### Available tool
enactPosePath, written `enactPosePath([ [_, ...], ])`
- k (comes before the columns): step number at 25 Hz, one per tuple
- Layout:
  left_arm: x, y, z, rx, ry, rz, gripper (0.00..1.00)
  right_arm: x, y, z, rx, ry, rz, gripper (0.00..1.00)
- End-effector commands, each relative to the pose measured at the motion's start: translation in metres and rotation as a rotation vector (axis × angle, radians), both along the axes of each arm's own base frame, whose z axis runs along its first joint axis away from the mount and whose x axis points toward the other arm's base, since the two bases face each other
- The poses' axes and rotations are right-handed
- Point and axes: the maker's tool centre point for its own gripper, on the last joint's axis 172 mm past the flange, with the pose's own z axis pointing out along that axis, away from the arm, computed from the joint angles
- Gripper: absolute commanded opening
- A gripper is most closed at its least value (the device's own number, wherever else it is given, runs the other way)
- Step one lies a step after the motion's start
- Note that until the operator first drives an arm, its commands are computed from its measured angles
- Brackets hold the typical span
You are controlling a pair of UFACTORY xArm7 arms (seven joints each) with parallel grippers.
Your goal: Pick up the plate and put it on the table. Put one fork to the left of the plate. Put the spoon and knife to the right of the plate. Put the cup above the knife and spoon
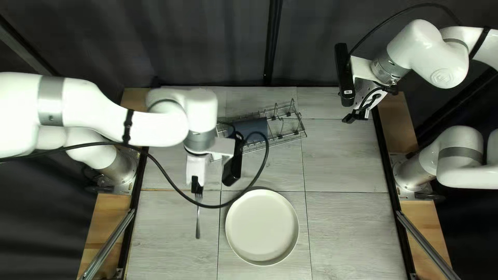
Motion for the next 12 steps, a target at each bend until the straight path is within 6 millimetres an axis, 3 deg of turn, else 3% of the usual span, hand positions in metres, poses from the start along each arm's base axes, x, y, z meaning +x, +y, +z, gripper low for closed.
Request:
enactPosePath([
  [1, 0.002, -0.004, -0.022, -0.037, 0.001, 0.001, 0.0, 0.0, 0.0, 0.0, 0.0, 0.0, 0.0, 1.0],
  [12, 0.0, -0.002, -0.047, -0.126, -0.037, 0.038, 0.0, 0.0, 0.0, 0.0, 0.0, 0.0, 0.0, 1.0],
])
